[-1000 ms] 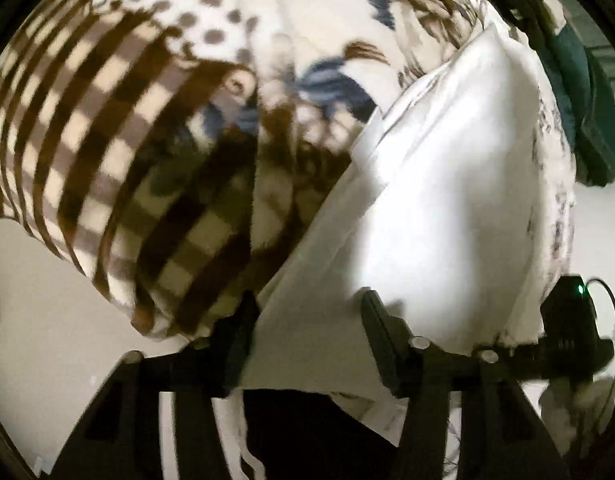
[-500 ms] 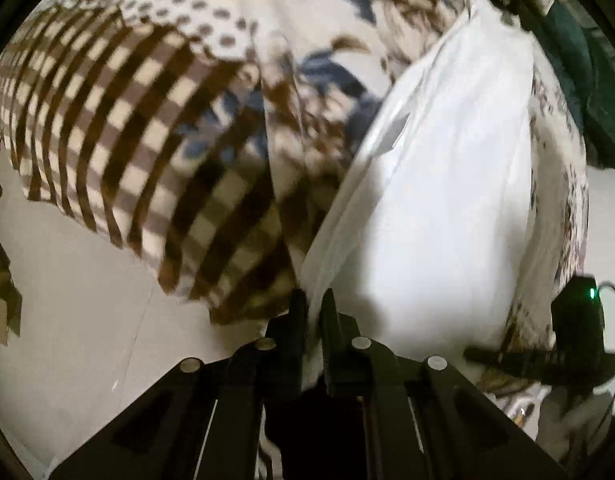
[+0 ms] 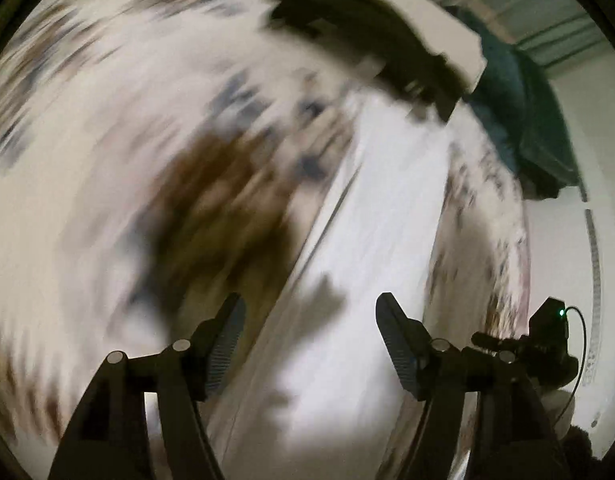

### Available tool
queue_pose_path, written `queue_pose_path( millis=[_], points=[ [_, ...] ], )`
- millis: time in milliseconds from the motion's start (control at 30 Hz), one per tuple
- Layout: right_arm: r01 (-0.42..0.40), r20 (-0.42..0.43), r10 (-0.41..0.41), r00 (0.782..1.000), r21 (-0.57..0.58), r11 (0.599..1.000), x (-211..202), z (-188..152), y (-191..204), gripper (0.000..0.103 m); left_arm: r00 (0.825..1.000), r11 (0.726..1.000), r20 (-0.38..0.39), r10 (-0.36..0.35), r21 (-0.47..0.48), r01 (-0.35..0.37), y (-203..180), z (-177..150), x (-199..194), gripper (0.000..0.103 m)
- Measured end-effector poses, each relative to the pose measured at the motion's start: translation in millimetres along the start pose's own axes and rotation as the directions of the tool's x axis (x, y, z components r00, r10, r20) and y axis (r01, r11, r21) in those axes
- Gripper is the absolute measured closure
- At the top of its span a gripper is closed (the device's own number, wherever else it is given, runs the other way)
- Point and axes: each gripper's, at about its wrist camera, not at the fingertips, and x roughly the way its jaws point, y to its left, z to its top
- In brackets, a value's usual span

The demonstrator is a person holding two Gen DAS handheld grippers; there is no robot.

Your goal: Fold small clothes

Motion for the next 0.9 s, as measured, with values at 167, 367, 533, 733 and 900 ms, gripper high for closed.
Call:
queue_pose_path(
  millis=[167, 367, 533, 733, 900],
  points=[
    [-0.019, 0.119, 0.012, 0.993, 0.064, 0.998, -0.7, 90.8, -8.3, 0.042, 0.998, 0.994, 0.005, -0.068, 0.083, 0.068, -35.3, 107.1, 85.1, 0.038],
    [-0.017, 0.141, 0.003, 0.990, 0.095, 0.995, 21.1, 136.3, 2.3, 0.042, 1.000, 0.988, 0.023, -0.022, 0.155, 0.018, -54.2, 161.9, 140.3, 0.067],
    [0.016, 0.140, -0.028, 0.990, 0.087, 0.996, 55.9, 138.0, 13.9, 0.042, 0.998, 0.983, 0.062, -0.031, 0.184, 0.019, -49.7, 169.6, 139.4, 0.099],
    [-0.018, 0.152, 0.001, 0.988, 0.109, 0.994, 60.4, 138.9, 5.6, 0.042, 0.996, 0.995, 0.064, -0.056, 0.087, 0.051, -22.3, 173.7, 141.2, 0.098],
    [-0.112, 0.150, 0.098, 0.984, 0.089, 0.990, 55.0, 152.1, 13.5, 0.042, 0.995, 0.994, 0.024, -0.096, 0.057, 0.094, -19.2, 187.2, 147.0, 0.094]
  ],
)
